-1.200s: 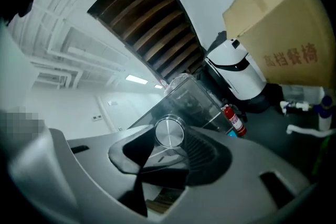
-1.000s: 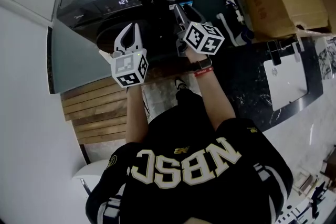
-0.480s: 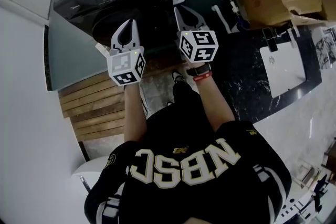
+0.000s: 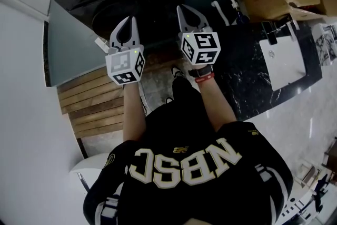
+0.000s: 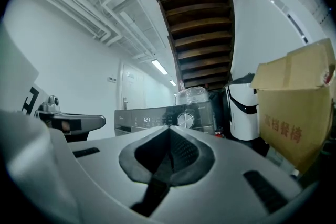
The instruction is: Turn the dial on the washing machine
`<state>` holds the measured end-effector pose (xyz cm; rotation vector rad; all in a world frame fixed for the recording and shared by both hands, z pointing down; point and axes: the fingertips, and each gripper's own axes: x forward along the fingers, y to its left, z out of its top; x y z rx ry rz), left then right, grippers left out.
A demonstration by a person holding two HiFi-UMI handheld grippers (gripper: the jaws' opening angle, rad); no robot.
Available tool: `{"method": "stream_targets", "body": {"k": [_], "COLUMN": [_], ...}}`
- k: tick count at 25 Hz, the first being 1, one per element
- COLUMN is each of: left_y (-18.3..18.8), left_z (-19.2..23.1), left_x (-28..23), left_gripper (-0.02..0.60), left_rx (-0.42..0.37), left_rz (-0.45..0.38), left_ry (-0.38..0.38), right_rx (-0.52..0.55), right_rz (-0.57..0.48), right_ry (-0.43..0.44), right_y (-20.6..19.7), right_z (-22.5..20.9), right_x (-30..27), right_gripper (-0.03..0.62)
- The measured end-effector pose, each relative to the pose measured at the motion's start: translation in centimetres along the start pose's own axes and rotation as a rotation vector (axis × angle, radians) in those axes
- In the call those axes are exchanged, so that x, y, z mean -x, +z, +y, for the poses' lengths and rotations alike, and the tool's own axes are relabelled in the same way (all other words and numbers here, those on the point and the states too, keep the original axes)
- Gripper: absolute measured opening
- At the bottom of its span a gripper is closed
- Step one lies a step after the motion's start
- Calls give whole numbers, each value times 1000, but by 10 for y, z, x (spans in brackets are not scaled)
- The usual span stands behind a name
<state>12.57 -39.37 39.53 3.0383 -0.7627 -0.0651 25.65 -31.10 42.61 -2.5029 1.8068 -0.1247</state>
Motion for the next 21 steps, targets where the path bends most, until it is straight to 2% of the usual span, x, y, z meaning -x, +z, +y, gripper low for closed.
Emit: {"method": "stream_targets", "body": {"k": [21], "left_y": [-4], "left_z": [-13], "left_x": [26], "left_gripper": [14], "left_rx": [17], "left_rz": [-20], "left_ry": [-7], "right_rx": [28], "right_rz": [10], "right_ry": [13], "right_y": [-7], "right_z": [8], "right_x": [24], "right_gripper": [8]}}
